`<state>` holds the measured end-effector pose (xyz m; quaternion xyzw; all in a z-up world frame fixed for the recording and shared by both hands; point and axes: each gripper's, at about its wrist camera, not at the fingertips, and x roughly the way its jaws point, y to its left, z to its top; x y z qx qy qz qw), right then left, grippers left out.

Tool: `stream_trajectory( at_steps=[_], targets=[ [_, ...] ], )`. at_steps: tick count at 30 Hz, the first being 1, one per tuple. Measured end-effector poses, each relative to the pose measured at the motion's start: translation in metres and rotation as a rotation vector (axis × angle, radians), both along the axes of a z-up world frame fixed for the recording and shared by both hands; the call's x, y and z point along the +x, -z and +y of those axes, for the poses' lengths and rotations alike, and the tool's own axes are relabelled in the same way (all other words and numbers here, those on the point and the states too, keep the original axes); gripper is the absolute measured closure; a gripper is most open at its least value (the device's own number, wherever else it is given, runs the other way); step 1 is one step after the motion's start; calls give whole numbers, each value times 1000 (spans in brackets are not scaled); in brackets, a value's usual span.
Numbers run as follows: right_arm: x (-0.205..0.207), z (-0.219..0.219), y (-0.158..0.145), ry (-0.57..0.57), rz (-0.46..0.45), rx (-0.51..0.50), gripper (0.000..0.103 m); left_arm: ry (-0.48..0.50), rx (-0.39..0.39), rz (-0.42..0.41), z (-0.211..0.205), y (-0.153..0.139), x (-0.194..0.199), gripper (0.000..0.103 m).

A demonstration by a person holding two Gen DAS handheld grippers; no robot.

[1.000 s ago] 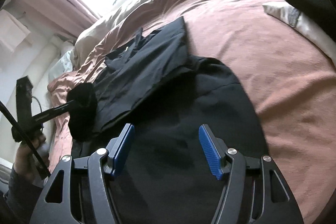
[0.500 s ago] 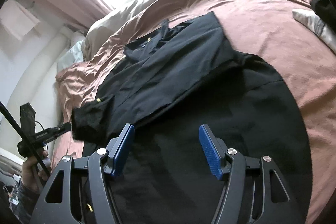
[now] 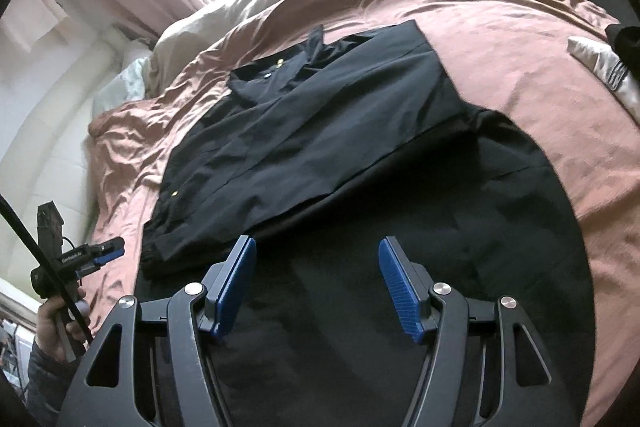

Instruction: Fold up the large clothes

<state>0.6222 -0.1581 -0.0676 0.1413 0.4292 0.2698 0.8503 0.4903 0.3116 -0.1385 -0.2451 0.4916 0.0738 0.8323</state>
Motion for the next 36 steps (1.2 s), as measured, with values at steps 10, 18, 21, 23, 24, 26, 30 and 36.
stream_trajectory(
  at_steps=[10, 18, 21, 23, 24, 26, 30, 36],
  targets=[
    [34, -31, 5, 78, 17, -41, 41, -20, 71, 119, -11, 52, 27, 50],
    [57, -44, 13, 117, 52, 5, 41, 36, 207, 72, -24, 14, 30, 97],
    [63, -42, 18, 111, 76, 37, 41, 57, 255, 24, -27, -11, 35, 98],
    [70, -40, 21, 107, 88, 52, 41, 63, 277, 2, -27, -24, 43, 98],
    [74, -40, 22, 104, 92, 58, 41, 64, 285, -3, -28, -28, 46, 98],
    [82, -38, 24, 100, 96, 70, 41, 62, 306, -18, -26, -37, 57, 98],
    [97, -34, 32, 109, 119, 75, 53, 48, 315, -13, -18, -35, 74, 98],
    [115, -33, 46, 133, 154, 64, 69, 8, 293, 48, 1, -1, 86, 98]
  ],
)
